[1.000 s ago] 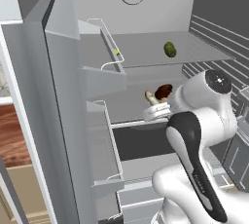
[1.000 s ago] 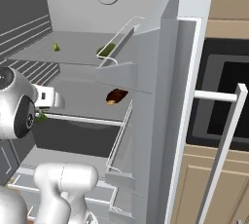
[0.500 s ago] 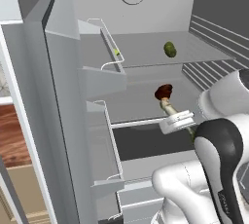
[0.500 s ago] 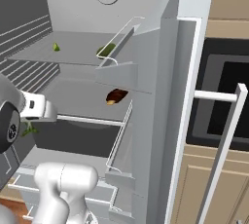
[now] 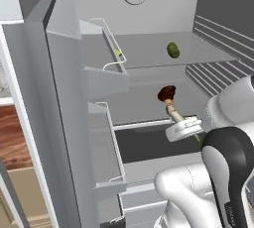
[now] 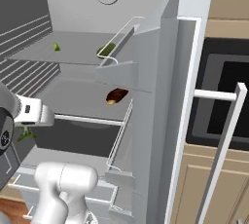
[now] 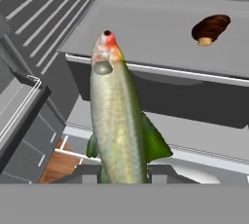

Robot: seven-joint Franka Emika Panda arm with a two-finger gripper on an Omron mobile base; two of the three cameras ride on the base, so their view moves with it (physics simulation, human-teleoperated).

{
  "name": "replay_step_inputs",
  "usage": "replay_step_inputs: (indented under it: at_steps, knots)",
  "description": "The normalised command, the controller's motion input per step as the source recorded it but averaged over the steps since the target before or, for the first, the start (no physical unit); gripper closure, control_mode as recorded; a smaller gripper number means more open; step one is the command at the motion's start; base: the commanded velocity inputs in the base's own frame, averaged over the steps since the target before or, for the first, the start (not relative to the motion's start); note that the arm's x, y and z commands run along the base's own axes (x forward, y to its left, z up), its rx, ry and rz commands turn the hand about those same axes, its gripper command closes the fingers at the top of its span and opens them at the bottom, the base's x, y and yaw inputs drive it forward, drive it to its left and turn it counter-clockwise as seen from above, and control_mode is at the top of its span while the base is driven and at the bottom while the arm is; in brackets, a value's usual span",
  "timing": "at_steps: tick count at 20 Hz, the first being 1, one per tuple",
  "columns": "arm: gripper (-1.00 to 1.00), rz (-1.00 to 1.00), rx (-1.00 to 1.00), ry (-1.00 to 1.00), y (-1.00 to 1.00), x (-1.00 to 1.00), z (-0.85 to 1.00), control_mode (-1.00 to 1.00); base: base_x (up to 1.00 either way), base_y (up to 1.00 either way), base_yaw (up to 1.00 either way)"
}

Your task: Gather the lemon wedge and cucumber from the fridge and place them on a tray on the dining counter. Then gather the fish and steak from the fridge and place them on the other tray.

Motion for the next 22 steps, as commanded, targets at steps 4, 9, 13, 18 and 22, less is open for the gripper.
replay_step_inputs:
  at_steps: [4, 9, 13, 18, 22]
  knots:
    - [1.00, 0.00, 0.00, 0.00, 0.00, 0.00, 0.00, 1.00, -0.53, 0.09, -0.14]
    - [1.00, 0.00, 0.00, 0.00, 0.00, 0.00, 0.00, 1.00, -0.63, 0.21, -0.31]
    - [1.00, 0.00, 0.00, 0.00, 0.00, 0.00, 0.00, 1.00, -0.62, 0.35, -0.40]
    - [1.00, 0.00, 0.00, 0.00, 0.00, 0.00, 0.00, 1.00, -0.67, 0.15, -0.47]
    - [1.00, 0.00, 0.00, 0.00, 0.00, 0.00, 0.00, 1.00, -0.54, 0.00, -0.54]
